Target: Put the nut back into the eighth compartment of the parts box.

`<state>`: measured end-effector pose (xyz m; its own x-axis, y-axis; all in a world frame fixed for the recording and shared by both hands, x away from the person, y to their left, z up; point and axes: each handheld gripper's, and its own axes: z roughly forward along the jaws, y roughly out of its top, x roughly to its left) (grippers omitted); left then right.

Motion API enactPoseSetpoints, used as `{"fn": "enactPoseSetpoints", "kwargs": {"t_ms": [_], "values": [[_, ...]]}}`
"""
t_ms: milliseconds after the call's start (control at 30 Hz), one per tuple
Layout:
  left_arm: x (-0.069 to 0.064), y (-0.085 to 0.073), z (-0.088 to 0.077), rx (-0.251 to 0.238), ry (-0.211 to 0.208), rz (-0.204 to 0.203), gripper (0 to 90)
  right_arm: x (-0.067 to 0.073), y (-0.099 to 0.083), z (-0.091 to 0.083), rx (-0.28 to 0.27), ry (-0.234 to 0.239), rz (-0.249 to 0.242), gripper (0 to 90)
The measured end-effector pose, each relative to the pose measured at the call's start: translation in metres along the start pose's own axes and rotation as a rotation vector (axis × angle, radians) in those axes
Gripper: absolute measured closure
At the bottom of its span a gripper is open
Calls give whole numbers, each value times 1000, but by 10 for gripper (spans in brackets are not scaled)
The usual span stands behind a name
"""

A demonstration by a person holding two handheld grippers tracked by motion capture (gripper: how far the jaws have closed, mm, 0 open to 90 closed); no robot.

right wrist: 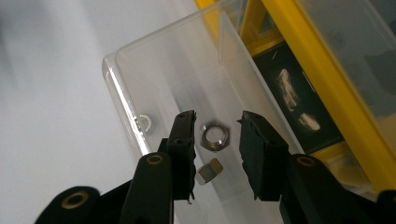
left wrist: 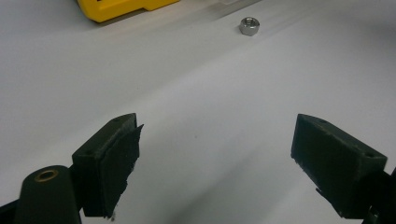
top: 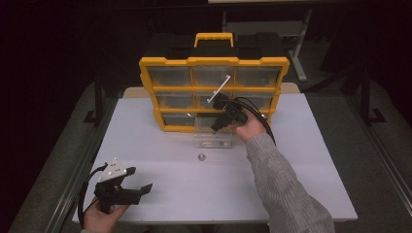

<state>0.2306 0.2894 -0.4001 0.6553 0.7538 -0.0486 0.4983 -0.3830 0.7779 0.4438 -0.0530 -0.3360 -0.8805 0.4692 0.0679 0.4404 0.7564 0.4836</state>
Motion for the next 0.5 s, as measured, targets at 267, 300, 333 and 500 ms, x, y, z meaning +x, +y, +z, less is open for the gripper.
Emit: {"fn": "enactPoseSetpoints", "kwargs": {"t_ms": [267, 300, 333, 500], "values": [[-1, 0, 0, 3, 1, 0, 150, 5, -3, -13, -28, -8, -3, 628], [-1, 0, 0, 0, 1, -2, 150, 7, -4, -15, -36, -3, -5, 625], [0, 0, 0, 1, 1, -2, 150, 8, -4, -18, -39, -1, -8, 621], [0, 0, 0, 3, 1, -1, 150, 19, -9, -30, -72, 22, -32, 603]]}}
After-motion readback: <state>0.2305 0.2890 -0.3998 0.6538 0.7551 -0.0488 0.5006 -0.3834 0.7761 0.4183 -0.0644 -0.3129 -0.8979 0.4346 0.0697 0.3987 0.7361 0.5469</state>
